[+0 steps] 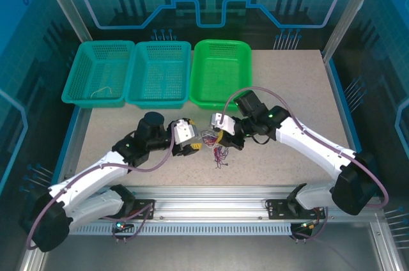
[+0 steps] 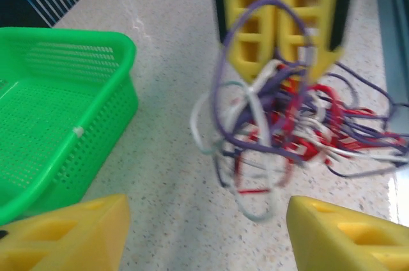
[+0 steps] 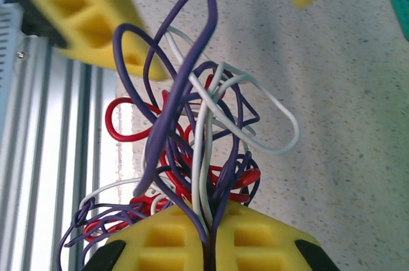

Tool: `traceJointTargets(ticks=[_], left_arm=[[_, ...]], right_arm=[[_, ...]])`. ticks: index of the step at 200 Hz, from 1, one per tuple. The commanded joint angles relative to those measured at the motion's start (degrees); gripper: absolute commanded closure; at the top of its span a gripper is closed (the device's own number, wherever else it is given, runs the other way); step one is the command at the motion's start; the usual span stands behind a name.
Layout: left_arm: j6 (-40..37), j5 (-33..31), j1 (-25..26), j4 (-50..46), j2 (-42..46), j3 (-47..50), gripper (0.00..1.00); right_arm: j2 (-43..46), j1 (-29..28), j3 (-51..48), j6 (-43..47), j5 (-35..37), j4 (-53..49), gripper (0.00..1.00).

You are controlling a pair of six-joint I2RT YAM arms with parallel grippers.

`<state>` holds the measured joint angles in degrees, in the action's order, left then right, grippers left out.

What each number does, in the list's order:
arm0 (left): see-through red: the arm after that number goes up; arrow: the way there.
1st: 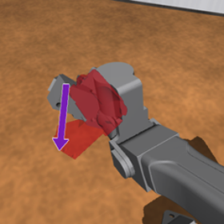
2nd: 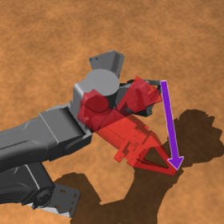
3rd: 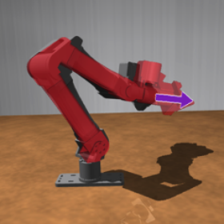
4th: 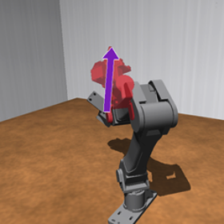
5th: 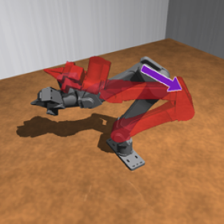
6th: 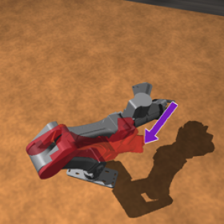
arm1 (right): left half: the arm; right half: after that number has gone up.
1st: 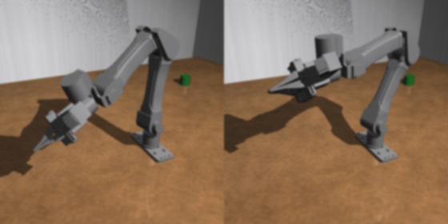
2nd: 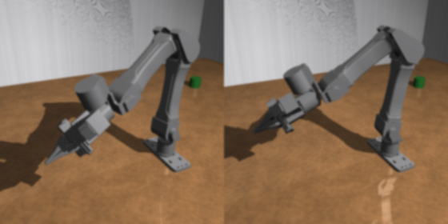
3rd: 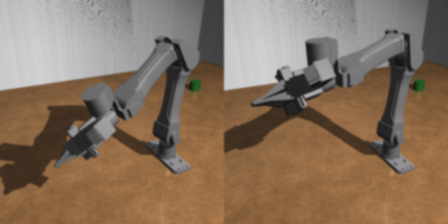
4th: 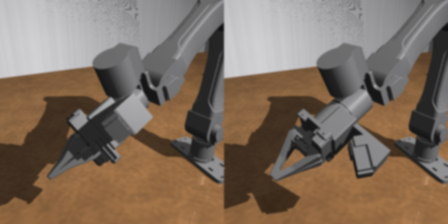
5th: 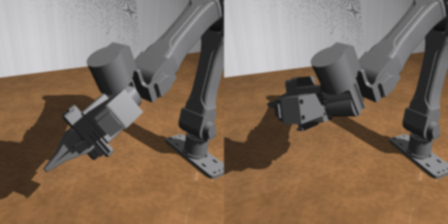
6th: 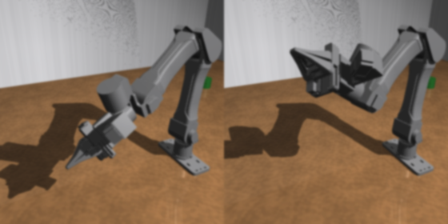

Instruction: Untangle the cables

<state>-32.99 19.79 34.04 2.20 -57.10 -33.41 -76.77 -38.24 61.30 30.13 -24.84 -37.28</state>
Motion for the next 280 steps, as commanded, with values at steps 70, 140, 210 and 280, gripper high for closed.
traceJointTargets(ticks=[70, 140, 210, 280], left_arm=[[0.78, 2.88, 0.46, 9.35, 0.22, 0.60, 1.00], [17.30, -3.66, 0.04, 18.32, 3.83, 4.73, 1.00], [27.91, -1.96, 0.46, 26.55, -3.38, 6.54, 1.00], [29.27, -1.54, 0.57, 24.74, -3.06, 4.17, 1.00]], right_arm=[[-0.55, -0.17, 0.39, -2.87, -5.18, 1.59, 0.88], [-0.97, -3.27, -17.31, -27.84, 25.17, 21.88, 0.71], [2.44, -3.88, -18.38, -38.30, 21.49, 26.82, 0.36], [-6.42, -8.13, -19.80, -50.72, 29.10, 47.01, 0.32]])
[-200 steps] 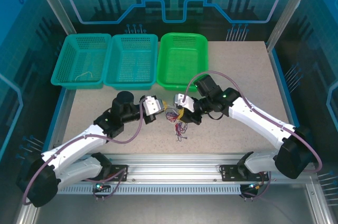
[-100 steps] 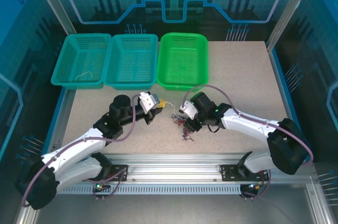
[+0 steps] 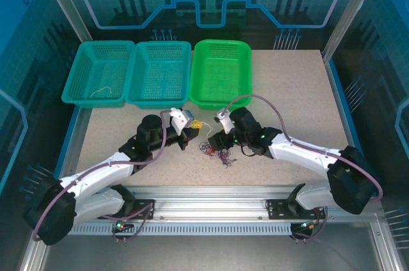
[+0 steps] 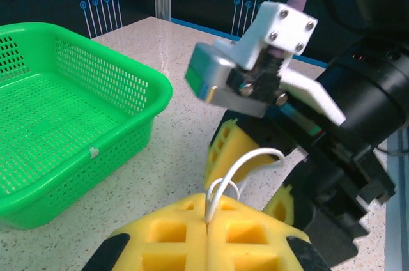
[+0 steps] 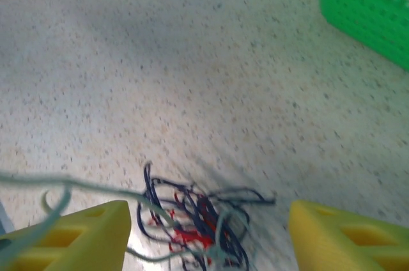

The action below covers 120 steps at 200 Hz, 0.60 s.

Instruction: Untangle the cables

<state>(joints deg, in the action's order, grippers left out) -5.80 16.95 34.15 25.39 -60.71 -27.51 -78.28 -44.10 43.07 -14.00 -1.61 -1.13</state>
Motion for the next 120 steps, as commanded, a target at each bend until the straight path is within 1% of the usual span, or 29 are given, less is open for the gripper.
traceJointTargets(ticks=[1, 17, 31, 51, 62, 105, 120], left_arm=[[2.18, 1.27, 0.42, 1.57, 0.57, -1.75, 1.00], [3.35, 0.67, 0.43, 1.48, 1.66, -2.15, 1.00], [4.33, -0.08, 0.40, 1.01, 3.69, -2.42, 1.00], [5.30, -2.08, 0.35, 0.12, 8.37, -2.46, 1.00], [5.84, -4.40, 0.22, -1.00, 11.69, -2.77, 1.00], [8.20, -12.20, -0.59, -6.10, 21.31, -5.47, 1.00], [9.83, -16.54, -1.15, -8.70, 23.30, -6.96, 1.00]], right_arm=[[-5.19, -2.29, -1.53, -6.80, 6.15, 11.04, 0.32], [-9.63, -2.30, -1.58, -8.88, 9.70, 13.52, 0.33], [-12.80, -2.15, -1.48, -10.84, 10.85, 13.97, 0.37], [-15.61, -1.85, -0.69, -13.97, 11.12, 11.04, 0.47], [-16.35, -1.71, -0.08, -15.60, 12.76, 7.76, 0.50], [-15.09, 1.40, -1.89, -22.03, 14.70, 1.95, 0.49], [-14.68, 2.15, -2.53, -23.46, 15.52, 0.27, 0.48]])
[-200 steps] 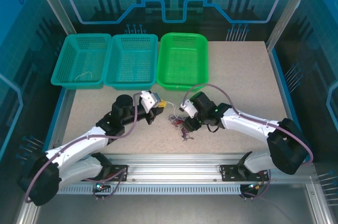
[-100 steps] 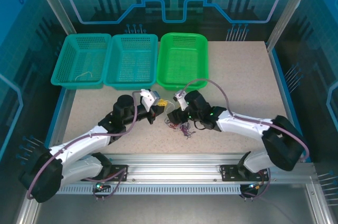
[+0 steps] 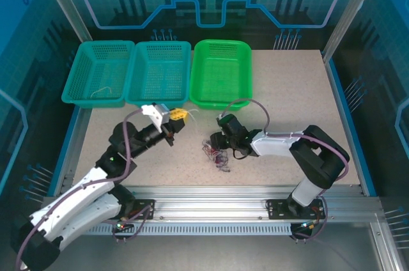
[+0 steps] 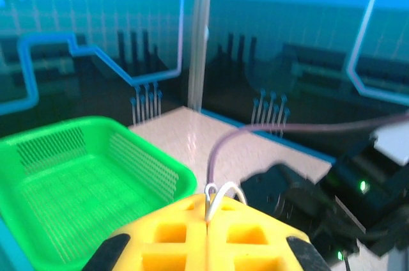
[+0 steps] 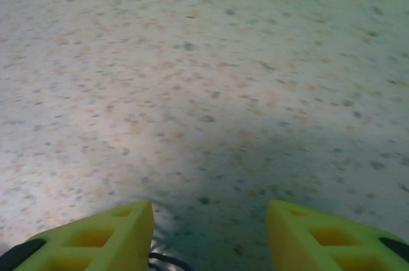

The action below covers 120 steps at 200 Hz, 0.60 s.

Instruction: Untangle the cables

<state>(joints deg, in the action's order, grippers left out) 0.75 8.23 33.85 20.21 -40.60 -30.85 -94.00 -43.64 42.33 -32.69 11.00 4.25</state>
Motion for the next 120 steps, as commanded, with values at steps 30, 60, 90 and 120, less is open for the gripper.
traceJointTargets(ticks=[30, 60, 90, 120], left_arm=[[8.31, -19.05, -2.95, -13.66, 4.74, -9.24, 1.00], [9.12, -22.09, -6.00, -24.22, 1.41, -16.92, 1.00], [8.90, -19.26, -7.30, -26.69, -2.13, -19.97, 1.00], [9.00, -18.42, -7.30, -26.03, -2.47, -19.85, 1.00]], right_arm=[[3.10, 3.00, -3.41, -8.45, 5.96, -8.18, 0.40], [6.93, 3.29, -5.41, -8.54, 6.00, -6.50, 0.41], [12.68, 1.74, -3.59, -0.11, -3.74, -2.04, 0.35], [12.08, -3.44, 3.49, 7.04, -10.19, -1.72, 0.27]])
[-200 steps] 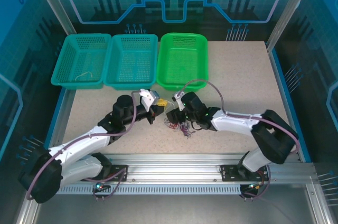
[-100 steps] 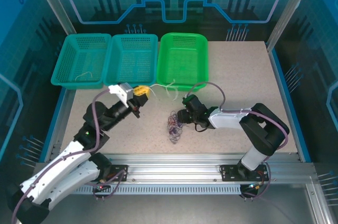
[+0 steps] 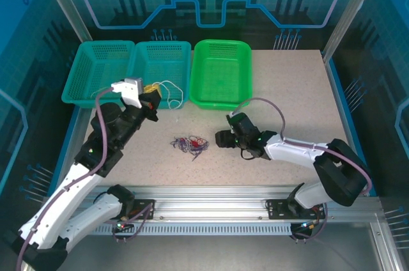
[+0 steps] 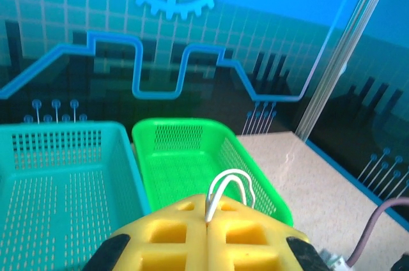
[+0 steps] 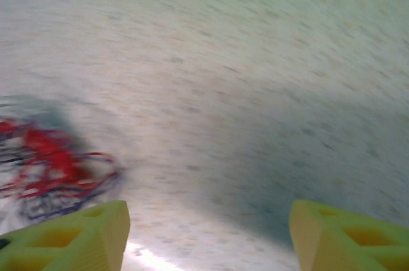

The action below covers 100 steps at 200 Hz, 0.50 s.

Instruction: Untangle the cables

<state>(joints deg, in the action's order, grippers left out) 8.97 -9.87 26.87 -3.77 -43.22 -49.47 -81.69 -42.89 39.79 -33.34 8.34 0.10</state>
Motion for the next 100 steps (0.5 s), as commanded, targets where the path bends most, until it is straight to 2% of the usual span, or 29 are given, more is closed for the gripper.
traceJointTargets(ticks=[1, 21, 42, 74, 100], left_arm=[[0.74, -0.28, -0.33, -2.08, 0.16, -1.28, 1.00], [0.61, 1.15, -0.34, -2.15, -0.06, -1.86, 1.00], [0.48, 0.80, -0.42, -2.41, -0.32, -2.38, 1.00], [1.44, -5.96, -1.34, -7.53, -1.53, -7.12, 1.00], [3.23, -7.58, -7.25, -10.65, -1.89, -11.03, 1.00]], right_arm=[[-0.40, -4.37, 6.53, 8.08, -7.52, 2.40, 0.27], [-7.37, -9.06, 14.25, 14.83, -7.34, 0.52, 0.24], [-16.40, -10.45, 21.83, 16.70, -7.40, -2.39, 0.24], [-27.81, -10.64, 30.25, 16.05, -2.31, -11.41, 0.32], [-29.02, -10.33, 29.52, 14.32, 1.50, -16.00, 0.38]])
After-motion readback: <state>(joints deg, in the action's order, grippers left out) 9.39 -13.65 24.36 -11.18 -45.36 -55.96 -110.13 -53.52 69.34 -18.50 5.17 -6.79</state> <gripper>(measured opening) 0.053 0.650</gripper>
